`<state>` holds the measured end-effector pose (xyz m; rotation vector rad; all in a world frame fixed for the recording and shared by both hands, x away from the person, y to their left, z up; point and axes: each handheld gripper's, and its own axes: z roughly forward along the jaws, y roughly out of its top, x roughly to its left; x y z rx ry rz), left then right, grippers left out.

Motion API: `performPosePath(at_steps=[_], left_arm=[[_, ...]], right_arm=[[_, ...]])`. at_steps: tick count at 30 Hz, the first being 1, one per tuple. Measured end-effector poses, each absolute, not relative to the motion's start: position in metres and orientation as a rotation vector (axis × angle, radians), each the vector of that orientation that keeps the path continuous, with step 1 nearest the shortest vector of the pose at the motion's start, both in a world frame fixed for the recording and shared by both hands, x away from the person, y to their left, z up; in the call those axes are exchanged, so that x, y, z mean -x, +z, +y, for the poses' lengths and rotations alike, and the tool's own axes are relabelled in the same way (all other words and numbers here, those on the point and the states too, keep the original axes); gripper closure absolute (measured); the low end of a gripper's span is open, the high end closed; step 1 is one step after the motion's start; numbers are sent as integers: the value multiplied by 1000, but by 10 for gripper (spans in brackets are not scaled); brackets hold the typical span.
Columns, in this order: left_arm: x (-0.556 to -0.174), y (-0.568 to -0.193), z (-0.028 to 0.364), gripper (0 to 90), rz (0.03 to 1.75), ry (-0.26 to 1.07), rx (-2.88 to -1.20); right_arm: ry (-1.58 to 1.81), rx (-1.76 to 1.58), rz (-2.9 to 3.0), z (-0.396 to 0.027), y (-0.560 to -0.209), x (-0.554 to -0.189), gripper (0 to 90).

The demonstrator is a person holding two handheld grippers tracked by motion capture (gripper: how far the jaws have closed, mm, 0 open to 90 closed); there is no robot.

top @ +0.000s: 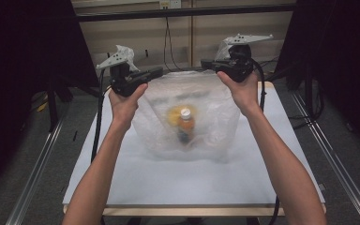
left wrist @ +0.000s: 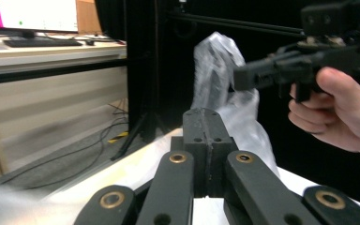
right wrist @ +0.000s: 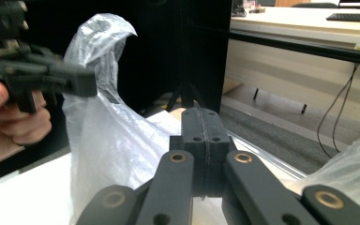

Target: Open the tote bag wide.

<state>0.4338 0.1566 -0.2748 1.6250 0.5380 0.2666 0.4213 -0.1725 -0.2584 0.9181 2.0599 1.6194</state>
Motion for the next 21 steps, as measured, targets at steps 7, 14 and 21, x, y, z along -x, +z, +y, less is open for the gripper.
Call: performPosePath(at_steps=[7,14,21], left_arm=[[-454,-266,139,900,569,293,-1686],[-452,-296,127,900,584,271,-1812],[-450,-319,124,900,580,234,-1859]], right_arm=[[1578,-961,2096,-161,-258,-437,900],[1512,-989,2182,-153,-283,-442,900],[1463,-1015,2261,-149,-310,-441,900]])
